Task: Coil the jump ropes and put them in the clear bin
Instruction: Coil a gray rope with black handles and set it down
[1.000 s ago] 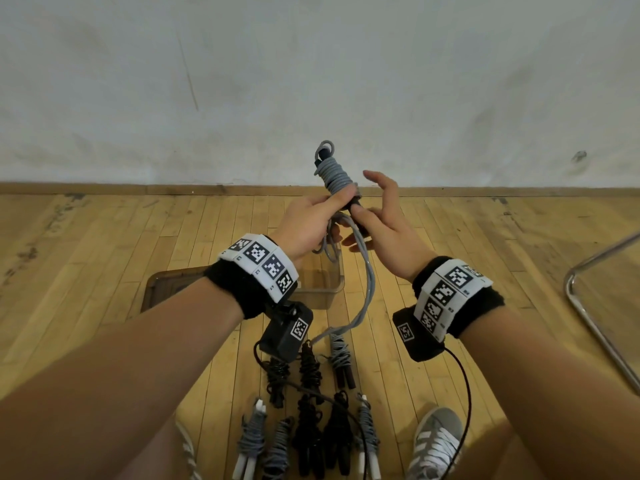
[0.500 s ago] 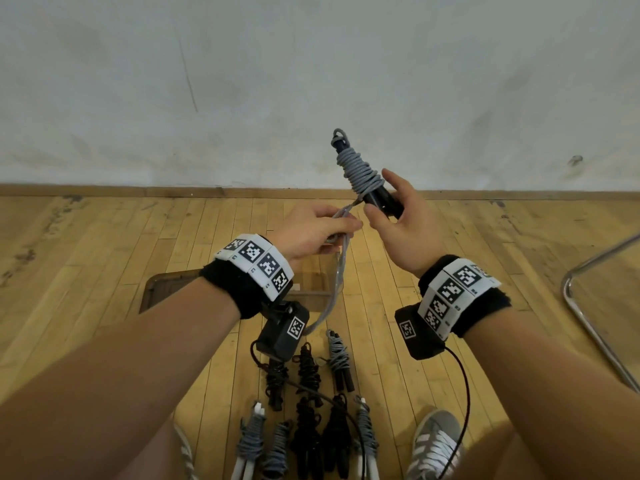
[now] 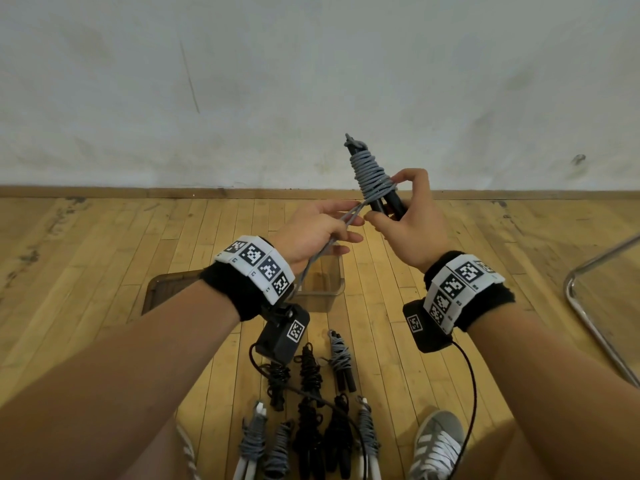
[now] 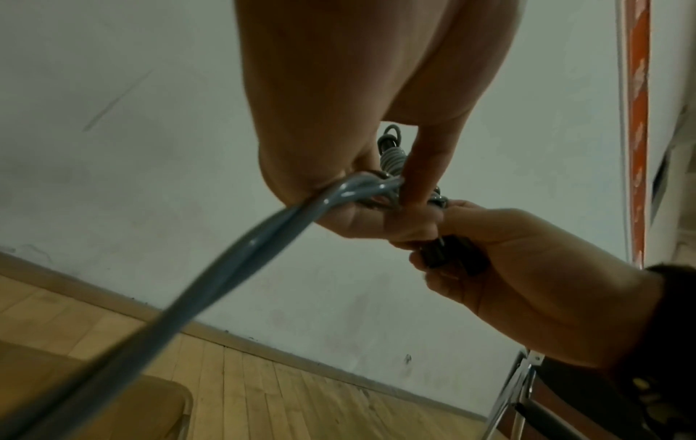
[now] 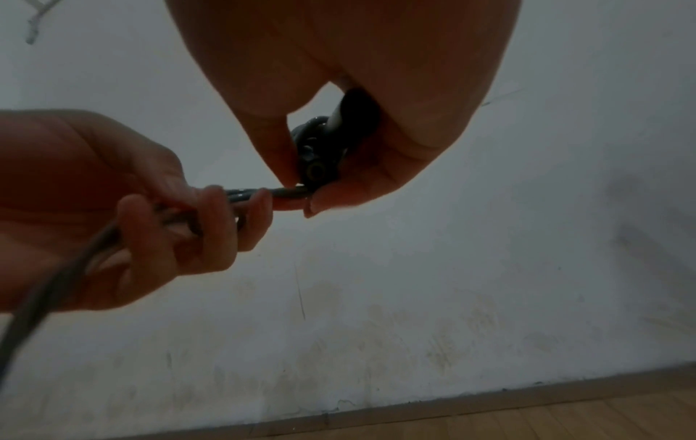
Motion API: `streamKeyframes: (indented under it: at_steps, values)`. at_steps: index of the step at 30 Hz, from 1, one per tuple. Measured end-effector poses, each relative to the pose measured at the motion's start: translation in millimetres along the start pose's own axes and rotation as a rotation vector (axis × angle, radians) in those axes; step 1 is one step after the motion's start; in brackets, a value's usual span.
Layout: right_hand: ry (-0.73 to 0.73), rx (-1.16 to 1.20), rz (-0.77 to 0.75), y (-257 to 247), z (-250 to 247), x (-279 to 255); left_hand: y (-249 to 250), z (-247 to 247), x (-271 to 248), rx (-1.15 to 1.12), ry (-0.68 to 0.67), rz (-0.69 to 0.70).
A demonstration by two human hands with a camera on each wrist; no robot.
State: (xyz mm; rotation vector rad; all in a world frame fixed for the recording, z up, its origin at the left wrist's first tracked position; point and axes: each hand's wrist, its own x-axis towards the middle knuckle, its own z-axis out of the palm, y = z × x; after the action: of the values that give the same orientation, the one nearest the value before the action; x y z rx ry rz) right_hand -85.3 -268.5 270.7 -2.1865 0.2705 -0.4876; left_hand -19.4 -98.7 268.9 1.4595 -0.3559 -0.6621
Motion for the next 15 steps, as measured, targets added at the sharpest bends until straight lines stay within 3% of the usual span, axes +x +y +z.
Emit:
streamKeyframes:
  at_steps: [6,11,15]
  values:
    - [-0.025,0.082,-0.037,2.6,7.7,-4.0,-2.8,3.8,-1.5,0.09,0.044,-0.001]
    - [-0.101,-0.06,-0.14,6.5,15.8,-3.3,-3.8,4.9,0.9,0.145,0.127,0.02]
    - [-0.214,0.151,-0.079,6.3,24.8,-4.6,-3.7,0.6,4.7,0.15,0.221,0.016]
